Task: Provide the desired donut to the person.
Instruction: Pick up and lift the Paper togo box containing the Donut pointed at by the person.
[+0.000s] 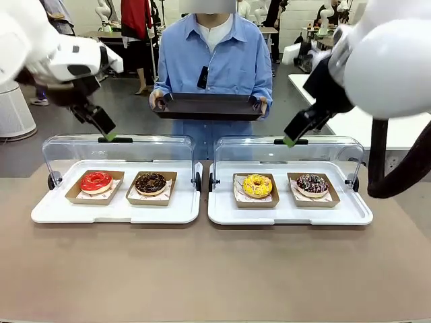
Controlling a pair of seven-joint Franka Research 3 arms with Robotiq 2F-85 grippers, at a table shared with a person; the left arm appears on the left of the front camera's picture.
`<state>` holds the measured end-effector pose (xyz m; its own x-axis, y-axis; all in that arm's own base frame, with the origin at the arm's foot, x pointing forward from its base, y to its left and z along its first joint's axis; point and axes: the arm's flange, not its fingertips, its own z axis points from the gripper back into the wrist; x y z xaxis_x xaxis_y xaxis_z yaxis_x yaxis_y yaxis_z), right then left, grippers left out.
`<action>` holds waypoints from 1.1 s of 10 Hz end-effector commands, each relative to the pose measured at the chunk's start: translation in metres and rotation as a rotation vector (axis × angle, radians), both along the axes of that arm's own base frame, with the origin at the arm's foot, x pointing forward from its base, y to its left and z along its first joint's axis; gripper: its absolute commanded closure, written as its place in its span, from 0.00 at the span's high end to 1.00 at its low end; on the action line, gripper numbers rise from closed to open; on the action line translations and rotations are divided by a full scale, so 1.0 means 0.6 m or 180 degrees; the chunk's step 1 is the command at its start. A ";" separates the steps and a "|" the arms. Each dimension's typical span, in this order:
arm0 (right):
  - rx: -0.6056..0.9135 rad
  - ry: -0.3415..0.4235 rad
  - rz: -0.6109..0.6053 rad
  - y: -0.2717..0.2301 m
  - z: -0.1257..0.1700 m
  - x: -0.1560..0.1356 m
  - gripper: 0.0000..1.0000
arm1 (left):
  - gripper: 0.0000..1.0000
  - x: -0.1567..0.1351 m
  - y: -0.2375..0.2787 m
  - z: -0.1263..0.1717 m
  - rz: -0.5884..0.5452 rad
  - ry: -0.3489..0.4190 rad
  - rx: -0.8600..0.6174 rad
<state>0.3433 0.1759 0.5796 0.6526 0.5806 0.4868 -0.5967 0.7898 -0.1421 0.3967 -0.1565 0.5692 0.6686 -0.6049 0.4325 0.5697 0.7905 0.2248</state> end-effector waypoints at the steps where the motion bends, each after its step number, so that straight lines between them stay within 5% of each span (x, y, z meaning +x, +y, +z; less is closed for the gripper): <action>1: -0.0112 -0.0036 -0.0159 0.010 0.018 -0.014 1.00 | 1.00 -0.027 -0.005 0.015 0.0107 -0.0083 -0.0038; 9: -0.0047 0.0034 -0.0037 0.004 0.005 -0.003 1.00 | 1.00 -0.016 -0.004 0.015 -0.0009 -0.0047 -0.0004; 11: 0.0261 0.0054 0.0538 -0.097 0.002 0.020 1.00 | 1.00 0.018 0.065 0.013 -0.0743 0.0317 -0.0404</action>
